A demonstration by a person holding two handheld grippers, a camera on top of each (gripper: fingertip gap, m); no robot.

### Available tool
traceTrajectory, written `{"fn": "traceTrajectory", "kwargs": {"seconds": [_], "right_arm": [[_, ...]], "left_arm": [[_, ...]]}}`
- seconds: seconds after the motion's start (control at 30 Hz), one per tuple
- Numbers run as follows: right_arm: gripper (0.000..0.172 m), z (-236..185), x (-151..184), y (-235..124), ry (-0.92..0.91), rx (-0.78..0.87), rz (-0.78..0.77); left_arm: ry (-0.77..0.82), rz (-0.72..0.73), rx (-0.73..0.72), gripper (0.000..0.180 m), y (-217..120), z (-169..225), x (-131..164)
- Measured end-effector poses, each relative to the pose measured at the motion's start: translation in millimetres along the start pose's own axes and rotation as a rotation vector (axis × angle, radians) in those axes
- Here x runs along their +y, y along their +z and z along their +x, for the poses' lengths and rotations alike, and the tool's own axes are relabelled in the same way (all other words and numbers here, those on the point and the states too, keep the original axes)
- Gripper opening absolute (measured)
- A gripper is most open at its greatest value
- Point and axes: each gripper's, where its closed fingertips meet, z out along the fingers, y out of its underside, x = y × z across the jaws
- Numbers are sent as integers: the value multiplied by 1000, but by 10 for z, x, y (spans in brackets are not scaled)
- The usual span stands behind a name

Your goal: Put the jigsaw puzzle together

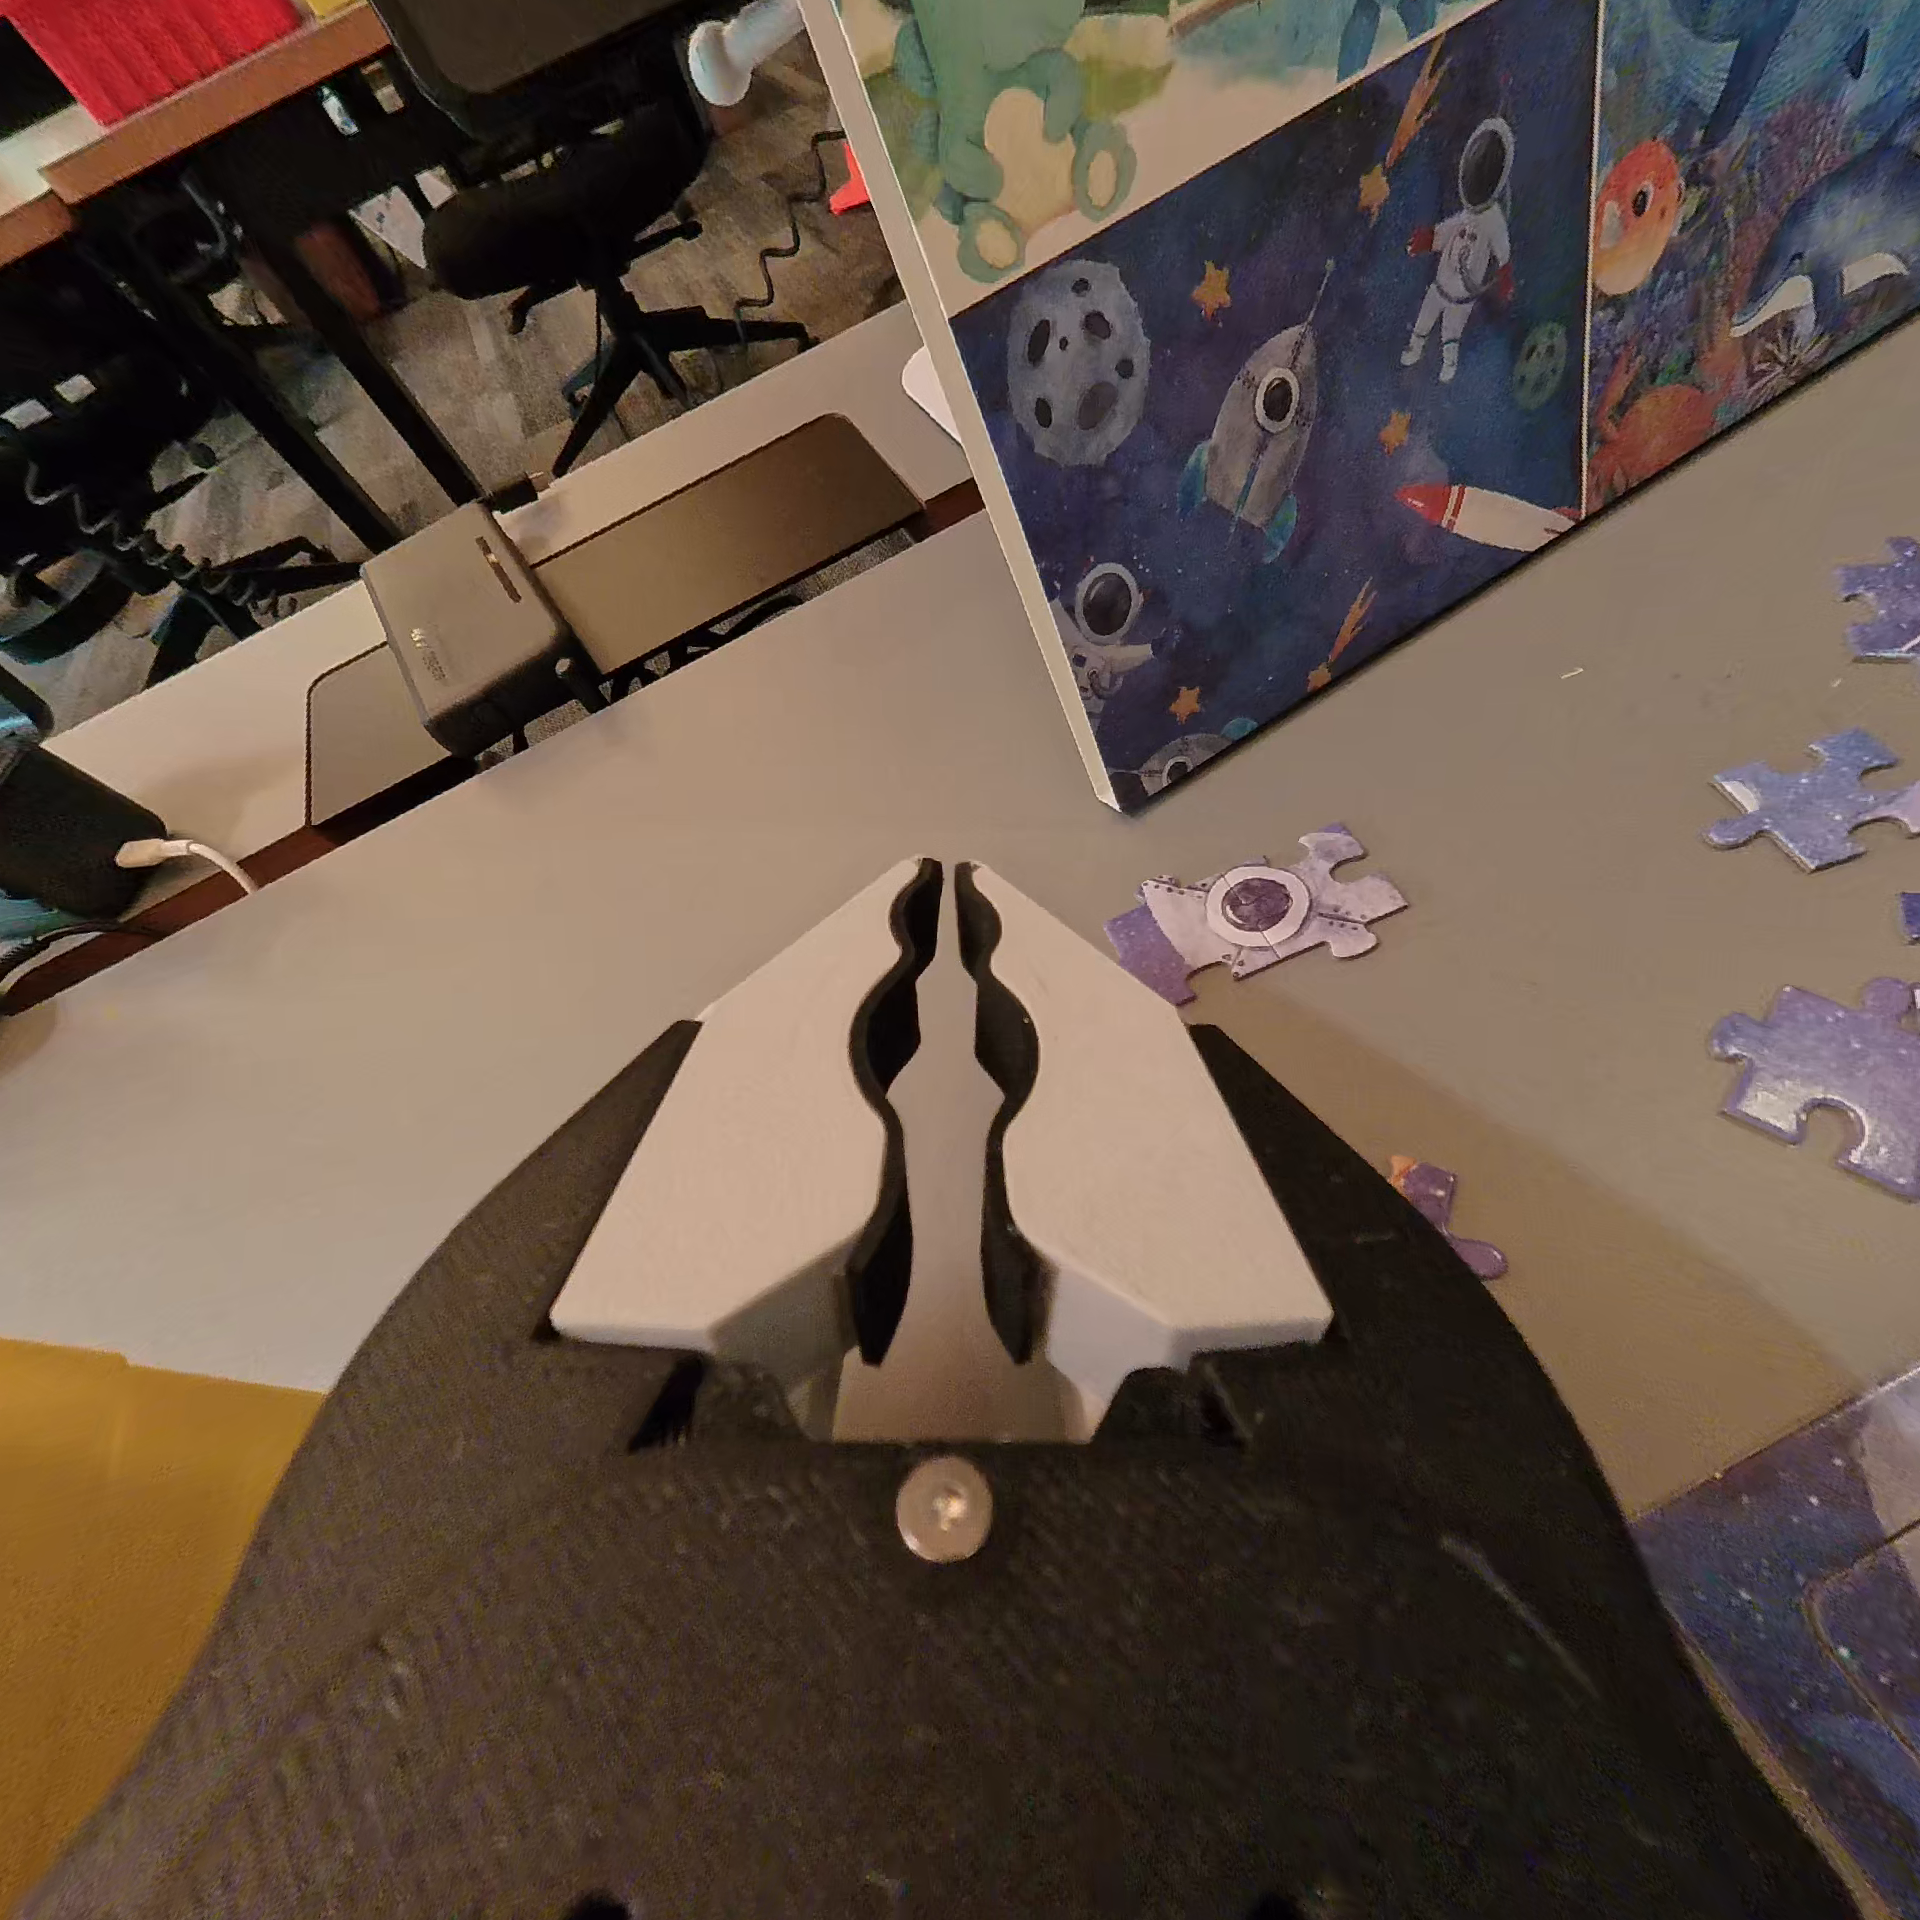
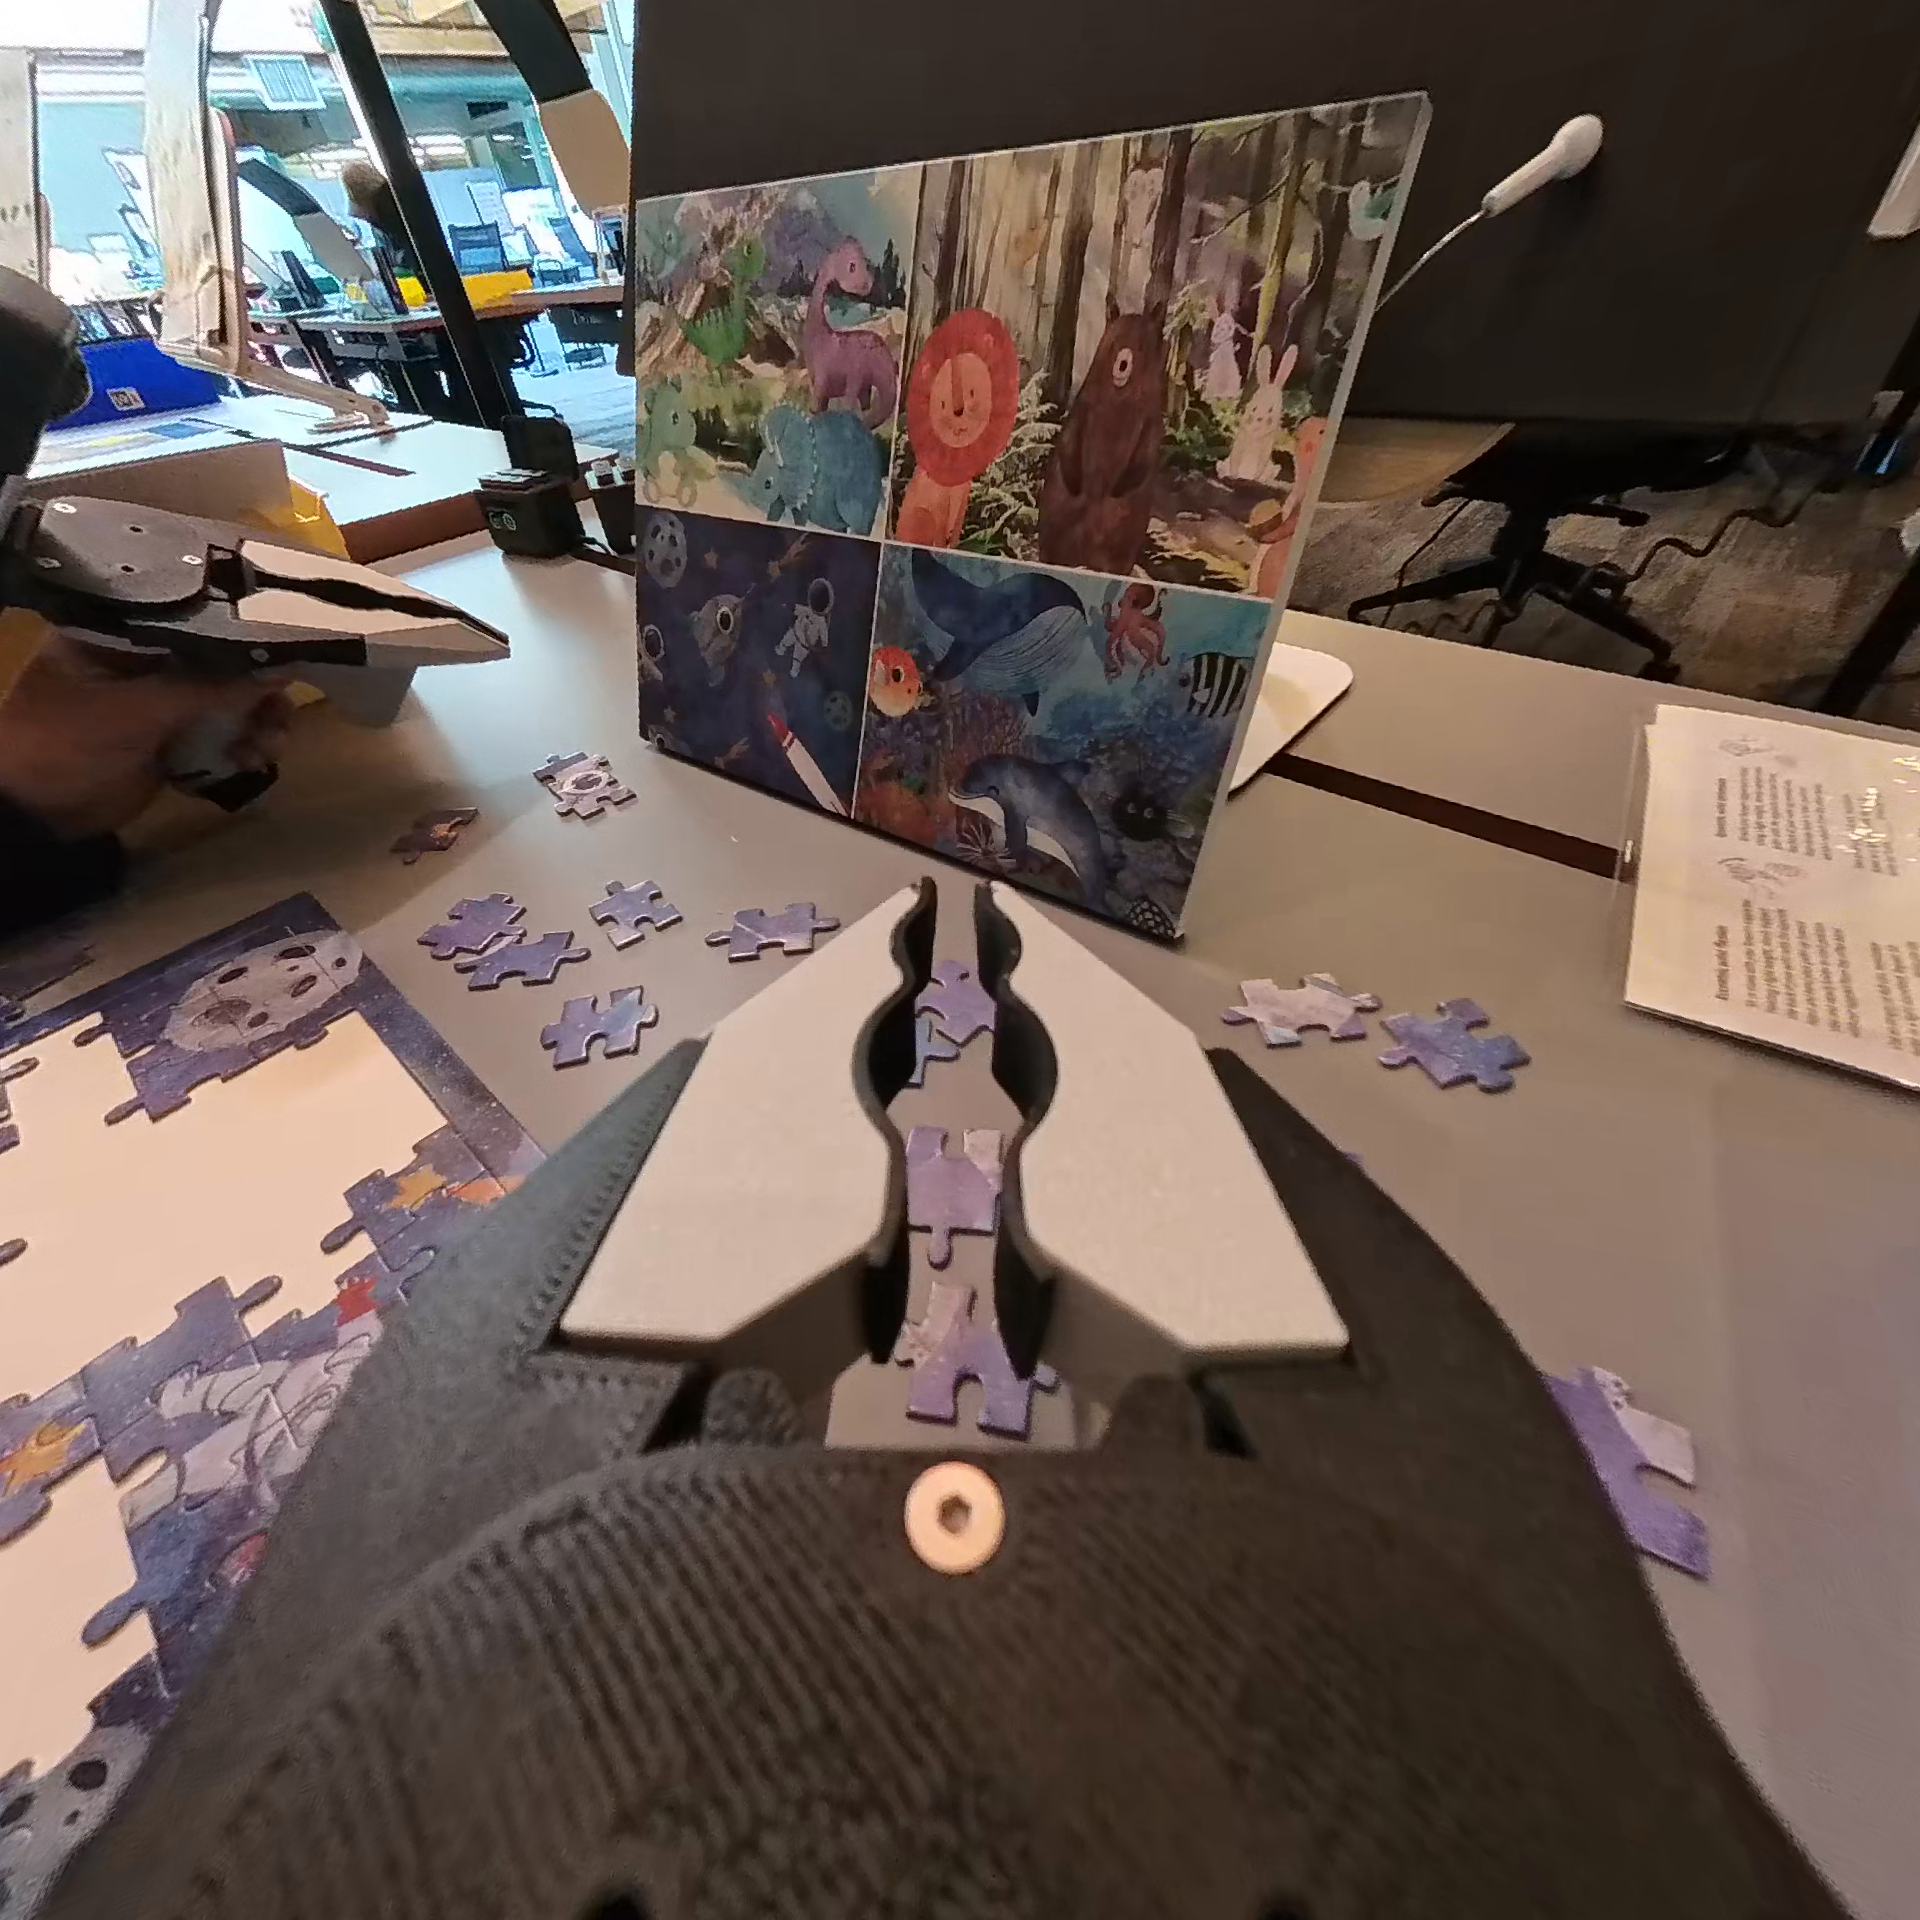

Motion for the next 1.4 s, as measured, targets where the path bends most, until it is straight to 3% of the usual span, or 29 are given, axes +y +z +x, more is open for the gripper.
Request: {"fn": "traceTrajectory", "kwargs": {"seconds": [1.13, 1.3, 1.4], "right_arm": [[6, -75, -34, 11, 18, -29, 27], [17, -324, 38, 114, -59, -86, -37], [22, -722, 138, 276, -127, -149, -120]], "left_arm": [[7, -10, 33, 9, 22, 43, 26], [17, -21, 36, 10, 38, 66, 45], [32, -27, 33, 10, 45, 78, 53]]}}
